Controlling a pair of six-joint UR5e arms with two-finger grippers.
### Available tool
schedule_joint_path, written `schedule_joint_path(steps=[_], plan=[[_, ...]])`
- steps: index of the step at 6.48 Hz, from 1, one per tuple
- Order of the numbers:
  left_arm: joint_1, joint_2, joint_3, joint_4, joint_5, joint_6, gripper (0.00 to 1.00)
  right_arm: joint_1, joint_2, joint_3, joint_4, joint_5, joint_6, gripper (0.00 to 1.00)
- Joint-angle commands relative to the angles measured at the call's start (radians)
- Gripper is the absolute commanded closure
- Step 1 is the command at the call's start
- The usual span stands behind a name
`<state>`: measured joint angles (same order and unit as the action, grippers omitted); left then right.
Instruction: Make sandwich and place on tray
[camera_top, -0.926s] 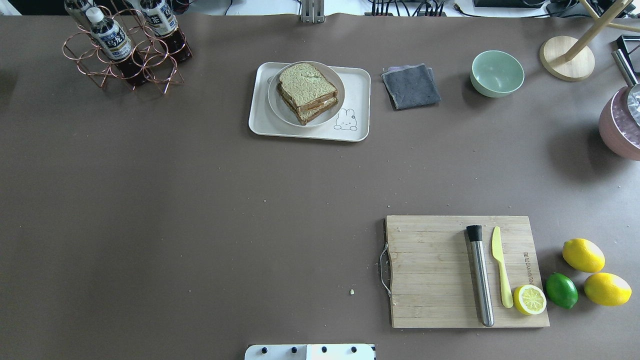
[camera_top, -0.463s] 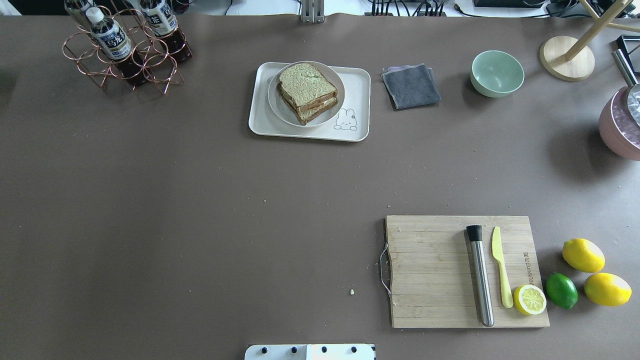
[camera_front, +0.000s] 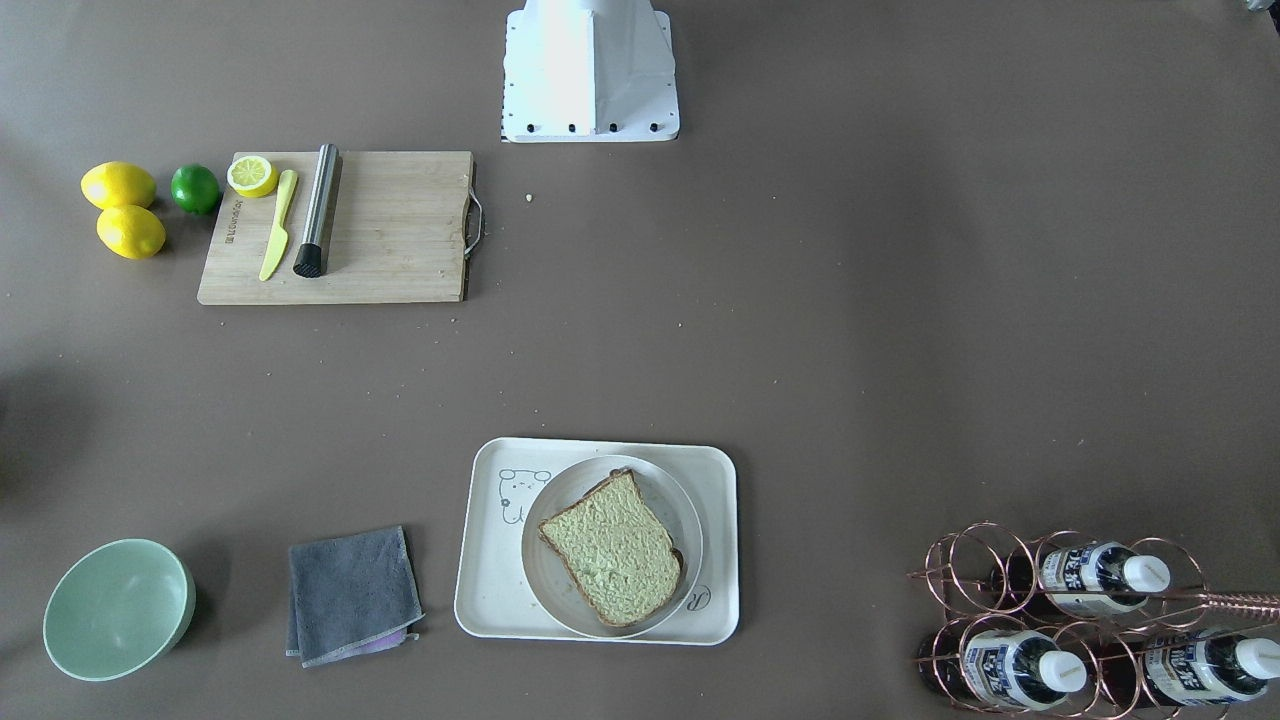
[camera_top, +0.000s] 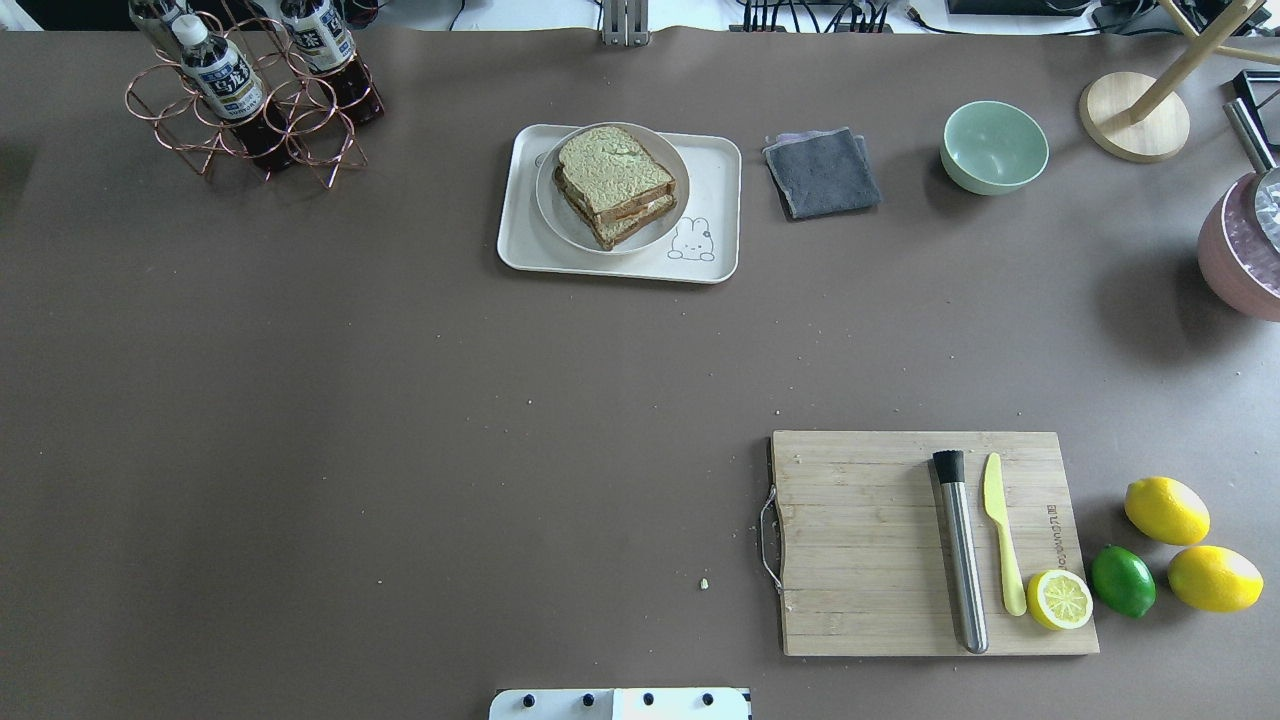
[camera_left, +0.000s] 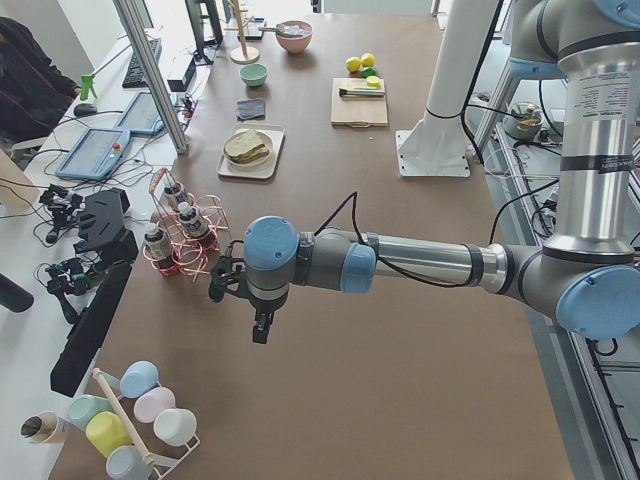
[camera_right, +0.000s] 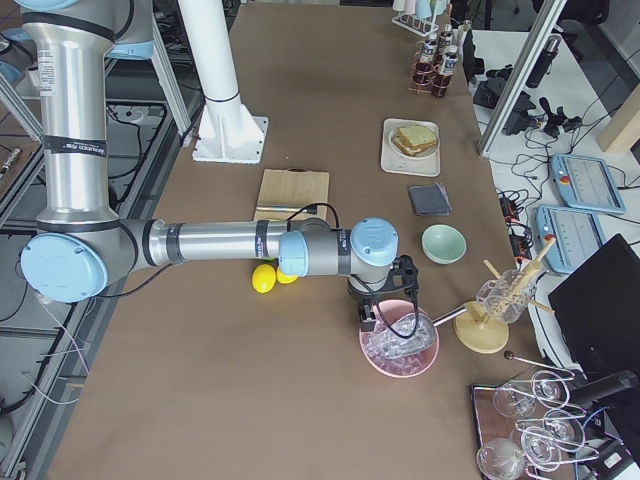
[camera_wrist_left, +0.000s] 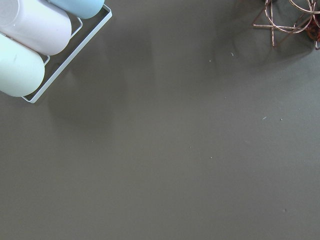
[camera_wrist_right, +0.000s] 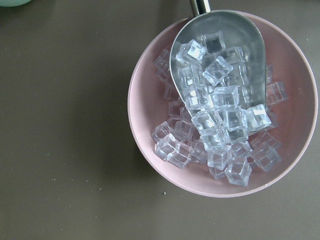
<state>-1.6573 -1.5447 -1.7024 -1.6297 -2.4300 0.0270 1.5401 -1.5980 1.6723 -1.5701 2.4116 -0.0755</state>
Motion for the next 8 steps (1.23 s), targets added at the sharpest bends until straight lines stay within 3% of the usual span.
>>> schedule_joint_path(steps=[1, 8], plan=[[0.001, 0.000, -0.002, -0.004, 0.000, -0.002, 0.03, 0.000, 0.006, 0.000, 0.001, -0.002, -0.001, 0.00], [0.001, 0.020, -0.003, -0.039, 0.002, -0.007, 0.03, 0.000, 0.007, 0.007, 0.001, -0.002, 0.000, 0.00]])
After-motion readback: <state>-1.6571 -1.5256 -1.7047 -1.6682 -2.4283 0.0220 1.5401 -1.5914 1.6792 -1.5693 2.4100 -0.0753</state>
